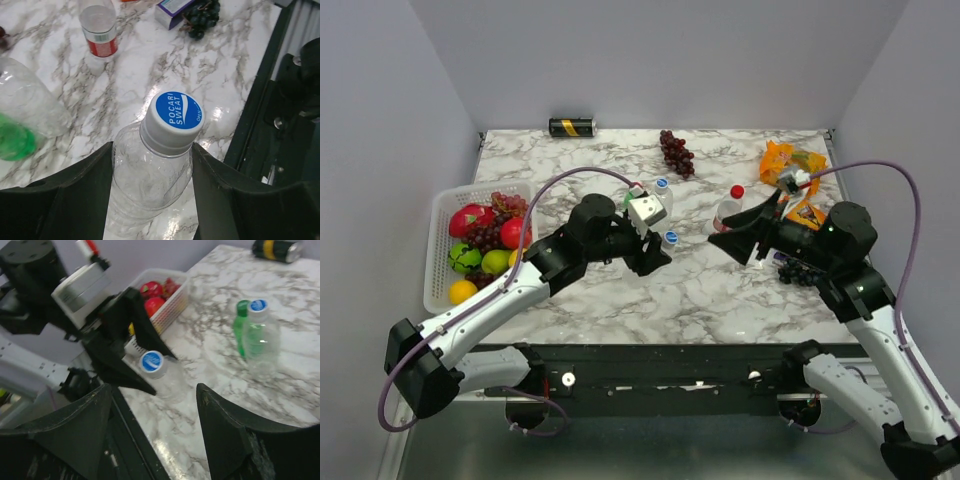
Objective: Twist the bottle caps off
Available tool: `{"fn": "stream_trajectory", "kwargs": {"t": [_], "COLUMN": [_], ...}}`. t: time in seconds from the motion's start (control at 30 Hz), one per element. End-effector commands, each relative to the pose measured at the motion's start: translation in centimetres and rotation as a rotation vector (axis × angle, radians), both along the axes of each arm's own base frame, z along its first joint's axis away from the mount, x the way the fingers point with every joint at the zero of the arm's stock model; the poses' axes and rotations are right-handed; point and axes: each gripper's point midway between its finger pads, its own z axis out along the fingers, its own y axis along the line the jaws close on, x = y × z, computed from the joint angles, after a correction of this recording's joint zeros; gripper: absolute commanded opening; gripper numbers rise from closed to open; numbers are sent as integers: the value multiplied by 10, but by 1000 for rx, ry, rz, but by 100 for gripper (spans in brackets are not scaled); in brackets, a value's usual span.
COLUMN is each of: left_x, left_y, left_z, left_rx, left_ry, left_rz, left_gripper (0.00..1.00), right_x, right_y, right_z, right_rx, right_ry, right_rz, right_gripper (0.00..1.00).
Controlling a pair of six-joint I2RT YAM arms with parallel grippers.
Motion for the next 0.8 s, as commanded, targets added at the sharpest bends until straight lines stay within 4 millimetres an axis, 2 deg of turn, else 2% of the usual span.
{"fn": "stream_trajectory", "kwargs": {"t": [0.0, 0.03, 0.13, 0.4, 0.47, 0.77], "left_x": [-21, -23, -19, -16, -17, -17], "left_y": [-10, -10, -8, -17, -18, -17], "left_z": [23, 19, 9, -9, -9, -12], "left_rx": [-184, -182, -156, -140, -143, -140], "left_ry": [22, 32, 59, 139, 151, 155], "left_rz": [-204, -214, -196, -210, -216, -209], "left_gripper": [64, 64, 64, 64, 64, 64], "right_x": [-11, -7, -6, -5, -9, 6], "right_y": [34, 39, 49, 66, 73, 84], "right_z": [-20, -30, -41, -53, -53, -71], "right_rx": [-71, -87, -99, -141, -143, -202], "right_ry": [43, 70, 93, 109, 108, 129], "right_rz": [109, 110, 130, 104, 120, 41], "right_gripper": [76, 76, 73, 68, 68, 65]}}
